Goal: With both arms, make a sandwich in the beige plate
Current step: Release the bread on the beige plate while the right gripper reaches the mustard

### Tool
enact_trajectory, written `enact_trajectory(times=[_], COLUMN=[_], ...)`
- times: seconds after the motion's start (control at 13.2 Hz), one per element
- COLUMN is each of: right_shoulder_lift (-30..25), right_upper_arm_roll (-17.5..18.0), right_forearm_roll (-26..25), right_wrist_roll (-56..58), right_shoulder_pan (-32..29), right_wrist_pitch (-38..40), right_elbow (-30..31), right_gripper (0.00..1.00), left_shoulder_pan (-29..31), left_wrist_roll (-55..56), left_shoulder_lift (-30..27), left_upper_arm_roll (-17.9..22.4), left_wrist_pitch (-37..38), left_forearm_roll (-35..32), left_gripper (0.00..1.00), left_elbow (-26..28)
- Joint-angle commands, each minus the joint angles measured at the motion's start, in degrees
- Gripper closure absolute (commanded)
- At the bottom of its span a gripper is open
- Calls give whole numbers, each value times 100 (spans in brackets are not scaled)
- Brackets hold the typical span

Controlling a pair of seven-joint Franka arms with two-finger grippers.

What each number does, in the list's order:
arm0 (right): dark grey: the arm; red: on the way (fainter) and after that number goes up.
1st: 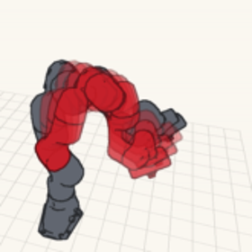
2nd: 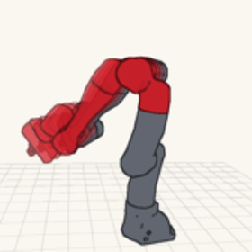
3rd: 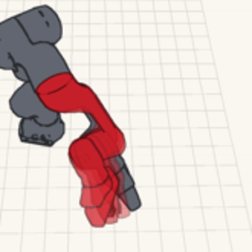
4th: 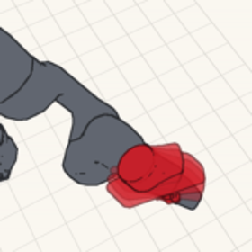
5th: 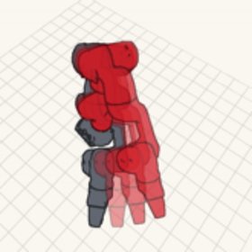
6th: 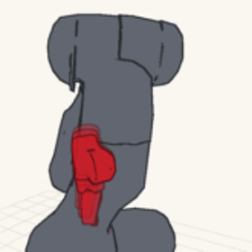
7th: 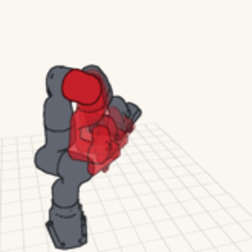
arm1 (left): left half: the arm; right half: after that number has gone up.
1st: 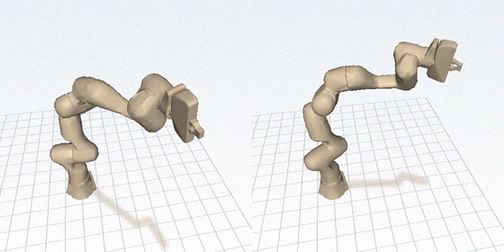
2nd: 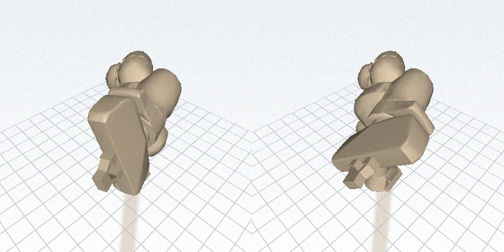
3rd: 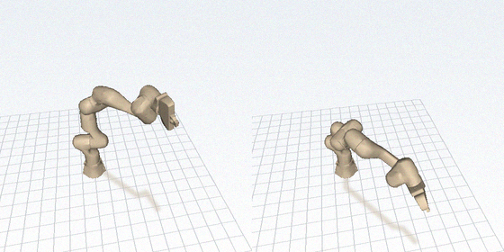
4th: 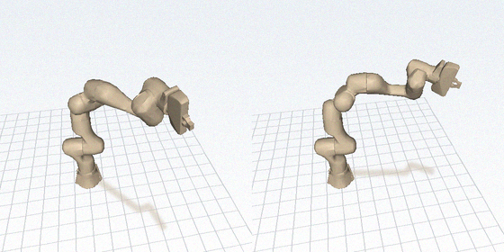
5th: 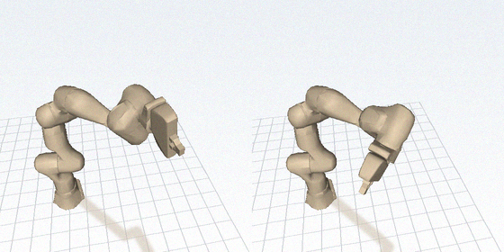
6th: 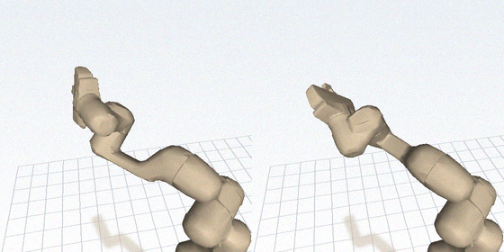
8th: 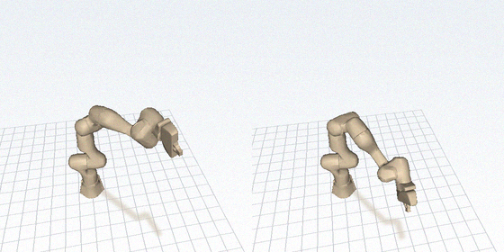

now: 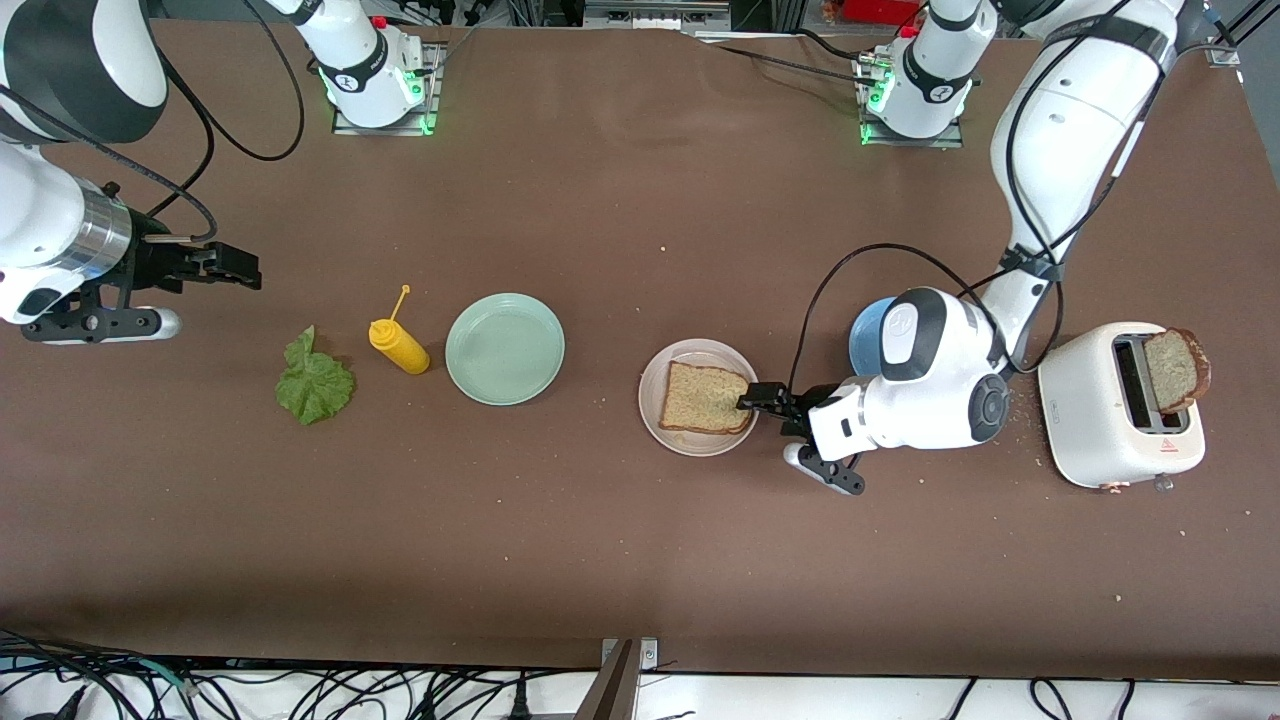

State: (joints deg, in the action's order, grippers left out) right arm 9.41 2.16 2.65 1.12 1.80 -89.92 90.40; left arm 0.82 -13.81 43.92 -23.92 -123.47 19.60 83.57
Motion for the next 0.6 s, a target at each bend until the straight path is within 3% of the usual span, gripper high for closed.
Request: enact_trajectory(times=[0.0,0.15,0.38,0.53], right_shoulder_lift=[-27,-10,201,446], right_upper_arm_roll=[-66,-75,-75,-75], right_forearm_roll=[402,560,1358,1719], right_wrist_roll=[937,2062,3801,5172], right_shoulder_pan=[-74,-214,-644,-943], right_wrist_pitch=[80,45,89,98], right_elbow=[-31,-5,-4,-4], right_gripper=[0,0,0,0], left_shoulder_pan=[23,67,93,137], left_wrist_roll=[299,649,1108,1214], left_shoulder_lift=[-401,-716,-1331,-1718], left_upper_arm_roll=[37,81,220,440], left_wrist_pitch=[313,569,1166,1622], left_forearm_roll=[-438,-807,-1474,-1520], left_gripper=[0,0,0,0], left_elbow=[98,98,89,72])
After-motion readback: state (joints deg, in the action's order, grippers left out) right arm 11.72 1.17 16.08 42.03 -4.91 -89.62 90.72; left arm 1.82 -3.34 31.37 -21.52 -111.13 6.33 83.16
